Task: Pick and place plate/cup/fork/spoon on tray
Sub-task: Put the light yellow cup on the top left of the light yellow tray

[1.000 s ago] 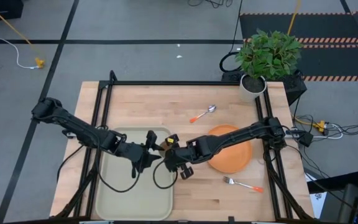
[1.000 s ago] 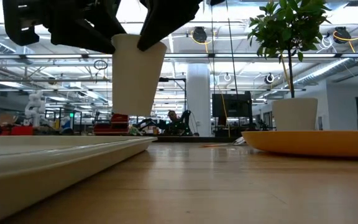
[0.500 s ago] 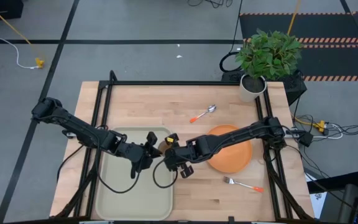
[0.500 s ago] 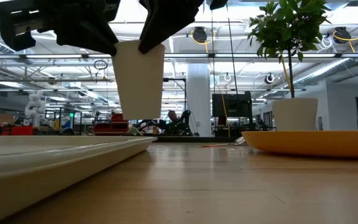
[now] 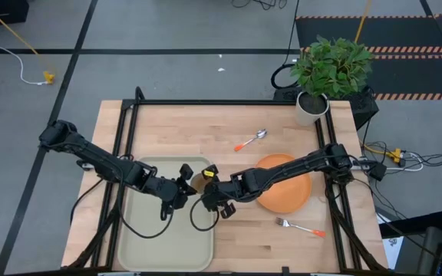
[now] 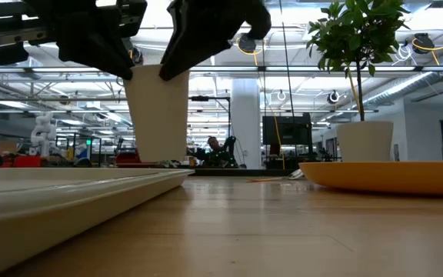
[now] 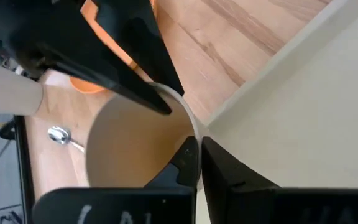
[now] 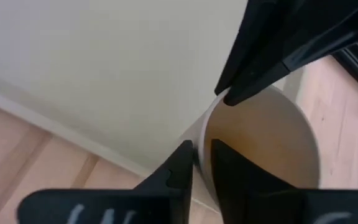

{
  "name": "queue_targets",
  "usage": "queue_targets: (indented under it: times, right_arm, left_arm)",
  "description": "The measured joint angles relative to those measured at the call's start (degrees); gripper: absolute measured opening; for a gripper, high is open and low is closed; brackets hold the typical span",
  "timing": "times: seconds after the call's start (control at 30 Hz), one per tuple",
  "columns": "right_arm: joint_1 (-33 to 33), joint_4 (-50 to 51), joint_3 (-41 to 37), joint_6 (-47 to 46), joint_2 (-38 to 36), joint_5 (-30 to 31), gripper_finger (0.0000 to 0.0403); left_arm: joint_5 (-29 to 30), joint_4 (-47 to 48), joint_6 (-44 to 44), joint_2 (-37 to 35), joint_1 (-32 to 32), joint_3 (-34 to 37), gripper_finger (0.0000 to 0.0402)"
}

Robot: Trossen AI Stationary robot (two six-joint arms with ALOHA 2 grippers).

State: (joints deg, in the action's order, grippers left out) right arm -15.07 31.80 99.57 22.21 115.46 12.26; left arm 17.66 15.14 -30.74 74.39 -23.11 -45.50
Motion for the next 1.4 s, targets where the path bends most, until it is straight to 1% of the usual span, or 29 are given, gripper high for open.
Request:
queue_targets:
  times: [0.27, 0.33, 0.4, 0.47, 0.57, 0.63, 0.77, 0.87, 0.97, 1.1, 1.23, 1.33, 1.4]
  right_arm:
    - [-0.1, -2.8, -1.3, 0.0, 0.0, 0.4, 0.0161]
    - [-0.1, -2.9, -1.4, -0.3, 0.0, 1.1, 0.0180]
    - [-0.2, -3.6, -1.4, -0.7, -0.2, 1.6, 0.0195]
    - [-0.7, -3.3, -1.5, -0.4, -0.8, 3.5, 0.0208]
    - [-1.8, -3.2, -1.5, 1.0, -1.8, 6.9, 0.0224]
    - [-2.6, -2.6, -1.5, 1.4, -2.7, 8.8, 0.0231]
    - [-4.4, -1.6, -1.5, 0.1, -5.5, 9.8, 0.0237]
    - [-6.2, 1.8, -1.5, -2.4, -7.7, 13.3, 0.0237]
    - [-8.3, 6.8, -1.4, -7.9, -10.0, 16.5, 0.0238]
    - [-11.3, 13.9, -1.5, -18.7, -12.8, 18.8, 0.0238]
    - [-14.1, 14.7, -6.1, -27.1, -15.8, 20.8, 0.0238]
    - [-15.9, 12.4, -12.3, -30.7, -18.4, 22.3, 0.0238]
    - [-16.5, 10.0, -16.7, -32.0, -20.5, 22.4, 0.0238]
  left_arm:
    - [0.7, 0.2, 1.4, -0.1, 0.0, 0.0, 0.0005]
    - [0.8, 0.2, 1.6, -0.3, -0.1, 0.0, 0.0006]
    - [-0.5, 0.2, 1.6, -0.3, -0.1, 0.0, 0.0006]
    - [-2.3, -0.1, 1.8, -0.3, -0.1, 0.0, 0.0004]
    - [-2.7, 0.0, 2.9, -0.3, -0.2, 0.0, 0.0005]
    - [-2.7, 0.2, 3.0, -0.3, -0.3, 0.0, 0.0006]
    - [-2.9, 1.4, 3.3, -0.3, -0.3, 0.0, 0.0004]
    - [-3.1, 1.9, 4.6, -0.3, 0.4, 0.0, 0.0005]
    - [-3.1, 3.3, 6.1, -1.2, 0.6, 0.0, 0.0006]
    - [-3.1, 5.9, 7.6, -2.5, 1.1, -0.1, 0.0004]
    - [-3.1, 5.5, 8.0, -4.3, 3.2, -0.1, 0.0007]
    - [-3.2, 5.7, 8.1, -4.4, 6.2, -0.1, 0.0005]
    - [-5.2, 6.2, 9.3, -4.3, 8.4, -0.1, 0.0004]
